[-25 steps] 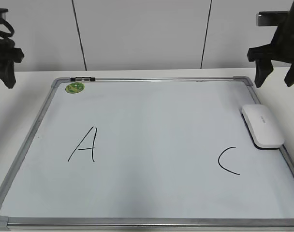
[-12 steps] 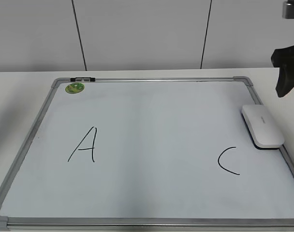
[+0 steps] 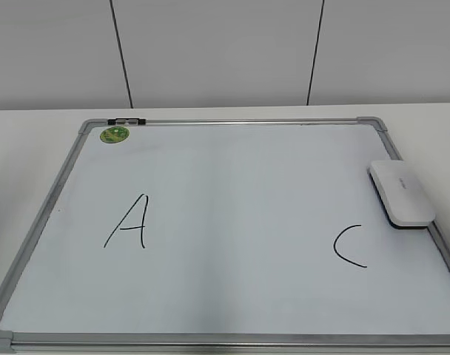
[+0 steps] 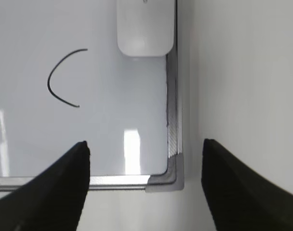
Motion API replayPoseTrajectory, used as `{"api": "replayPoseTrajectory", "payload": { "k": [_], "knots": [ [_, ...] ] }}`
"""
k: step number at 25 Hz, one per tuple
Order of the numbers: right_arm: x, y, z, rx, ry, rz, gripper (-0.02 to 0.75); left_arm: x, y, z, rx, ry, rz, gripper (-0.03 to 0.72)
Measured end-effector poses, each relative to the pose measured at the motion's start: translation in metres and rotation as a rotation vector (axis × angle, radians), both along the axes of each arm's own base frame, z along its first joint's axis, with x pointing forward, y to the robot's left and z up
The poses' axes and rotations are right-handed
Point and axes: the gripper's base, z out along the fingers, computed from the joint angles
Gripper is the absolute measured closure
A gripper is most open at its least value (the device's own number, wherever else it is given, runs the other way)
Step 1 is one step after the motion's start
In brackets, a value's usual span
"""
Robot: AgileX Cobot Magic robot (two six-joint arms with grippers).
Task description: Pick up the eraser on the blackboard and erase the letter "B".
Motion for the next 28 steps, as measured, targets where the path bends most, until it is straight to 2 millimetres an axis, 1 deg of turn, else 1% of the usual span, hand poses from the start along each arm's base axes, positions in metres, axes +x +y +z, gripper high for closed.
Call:
{"api": "replayPoseTrajectory", "payload": {
  "k": [1,3,6,7,8,12,14,15,16,17,18,20,24,28],
  "knots": [
    [-0.007,-0.001,-0.003,0.001,0.007,0.0,0.203,-0.011,0.001,0.001,-0.002,-0.024,0.0,0.251],
    [-0.02,-0.002,-0.008,0.001,0.017,-0.001,0.203,-0.029,0.002,-0.005,-0.003,-0.033,0.0,0.251],
    [-0.051,-0.005,-0.019,0.002,0.022,-0.001,0.203,-0.057,0.005,-0.012,-0.005,-0.075,0.0,0.251],
    [-0.054,-0.006,-0.02,0.002,0.019,-0.001,0.203,-0.066,0.006,-0.015,-0.003,-0.088,0.001,0.251],
    [-0.068,-0.007,-0.023,0.005,0.005,0.001,0.203,-0.075,0.006,-0.016,-0.002,-0.104,0.001,0.251],
    [-0.101,-0.012,-0.026,0.002,-0.067,0.005,0.203,-0.102,0.009,-0.032,-0.002,-0.135,0.003,0.251],
    [-0.115,-0.014,-0.025,-0.004,-0.104,0.005,0.203,-0.11,0.009,-0.036,-0.003,-0.15,0.003,0.251],
    [-0.122,-0.015,-0.025,-0.007,-0.117,0.005,0.203,-0.114,0.01,-0.035,-0.005,-0.175,0.003,0.251],
    [-0.124,-0.016,-0.025,-0.007,-0.119,0.005,0.203,-0.116,0.01,-0.035,-0.006,-0.19,0.003,0.251],
    [-0.132,-0.017,-0.028,-0.011,-0.118,0.005,0.203,-0.118,0.01,-0.034,-0.01,-0.206,0.003,0.251],
    [-0.136,-0.017,-0.032,-0.013,-0.101,0.004,0.203,-0.12,0.01,-0.033,-0.016,-0.217,0.003,0.251],
    [-0.142,-0.018,-0.04,-0.017,-0.077,0.005,0.203,-0.123,0.009,-0.032,-0.026,-0.233,0.003,0.251],
    [-0.149,-0.019,-0.042,-0.021,-0.092,0.02,0.203,-0.123,0.009,-0.032,-0.036,-0.238,0.003,0.251],
    [-0.151,-0.015,-0.043,-0.025,-0.084,0.137,0.203,-0.123,0.008,-0.032,-0.038,-0.238,-0.002,0.251]
  ]
}}
